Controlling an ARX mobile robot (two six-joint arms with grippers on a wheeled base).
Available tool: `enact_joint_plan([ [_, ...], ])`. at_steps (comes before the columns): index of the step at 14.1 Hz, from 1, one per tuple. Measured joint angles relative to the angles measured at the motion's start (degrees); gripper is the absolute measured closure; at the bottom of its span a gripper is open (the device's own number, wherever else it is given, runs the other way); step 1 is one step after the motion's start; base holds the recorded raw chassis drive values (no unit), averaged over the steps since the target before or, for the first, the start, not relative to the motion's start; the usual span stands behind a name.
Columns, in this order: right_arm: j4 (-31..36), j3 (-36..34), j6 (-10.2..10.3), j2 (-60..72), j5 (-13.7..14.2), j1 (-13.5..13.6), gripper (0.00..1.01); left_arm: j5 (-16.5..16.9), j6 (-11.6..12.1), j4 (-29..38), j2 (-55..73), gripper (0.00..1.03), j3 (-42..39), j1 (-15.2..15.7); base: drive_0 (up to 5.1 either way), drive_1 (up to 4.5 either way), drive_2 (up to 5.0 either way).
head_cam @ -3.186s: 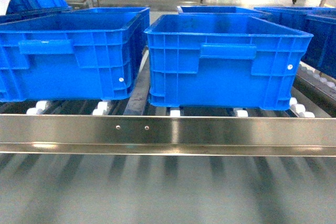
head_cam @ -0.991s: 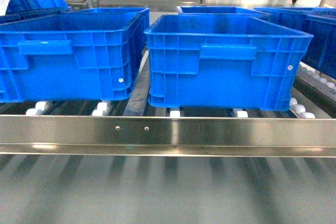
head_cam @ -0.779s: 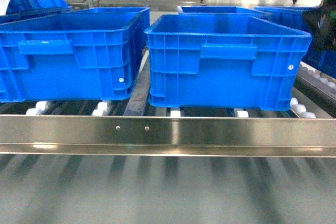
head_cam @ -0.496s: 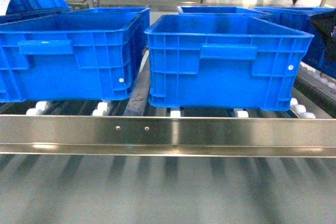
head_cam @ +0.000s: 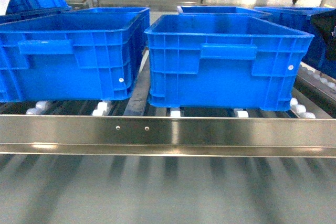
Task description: Sort blue parts and orange caps into right shelf containers
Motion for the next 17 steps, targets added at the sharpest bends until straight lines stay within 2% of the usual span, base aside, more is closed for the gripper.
enact_joint_plan([
  [1,0.0,0.0,0.0,0.0,0.0,0.0,0.03,-0.3,-0.9,-2.2,14.9,0.58,19.4,-2.9,0.0,0.00,0.0],
  [2,0.0,0.0,0.0,0.0,0.0,0.0,0.03,-0.3,-1.0,-3.1,20.5,0.58,26.7,-3.5,0.0,0.00,0.0],
  [3,0.0,0.0,0.0,0.0,0.0,0.0,0.03,0.4,-0.9,-6.1,26.6,0.42,35.1,-4.2,0.0,0.00,0.0],
  [4,0.0,0.0,0.0,0.0,0.0,0.0,0.03,0.9,-0.6,-6.3,27.8,0.30,36.1,-4.3,0.0,0.00,0.0],
  [6,0.0,0.0,0.0,0.0,0.0,0.0,0.03,3.0,-1.1,0.6,19.8,0.05,24.9,-3.2,0.0,0.00,0.0],
  [8,0.0,0.0,0.0,0.0,0.0,0.0,0.03,5.3,-2.5,9.1,4.2,0.05,7.4,0.8,0.0,0.00,0.0],
  [9,0.0,0.0,0.0,0.0,0.0,0.0,0.03,6.3,-3.5,10.8,-2.8,0.05,-1.6,3.1,0.0,0.00,0.0],
  [10,0.0,0.0,0.0,0.0,0.0,0.0,0.03,5.1,-4.0,14.3,-9.8,0.05,-12.6,4.8,0.0,0.00,0.0],
  [11,0.0,0.0,0.0,0.0,0.0,0.0,0.03,2.1,-1.2,20.7,-15.0,0.05,-21.9,5.1,0.0,0.00,0.0],
  [12,0.0,0.0,0.0,0.0,0.0,0.0,0.03,0.9,0.5,21.9,-20.4,0.06,-28.5,5.4,0.0,0.00,0.0],
  [13,6.5,-1.4,1.1,0.3,4.0,0.4,0.10,5.4,-1.9,14.3,-23.9,0.18,-29.3,5.6,0.0,0.00,0.0],
  [14,11.0,-5.2,2.3,-1.5,7.5,0.3,0.23,5.9,-4.6,12.3,-26.9,0.32,-33.1,4.2,0.0,0.00,0.0],
  [17,12.7,-16.9,3.3,-10.3,7.5,-1.0,0.64,3.1,-6.7,12.2,-34.8,0.72,-40.7,0.3,0.0,0.00,0.0],
])
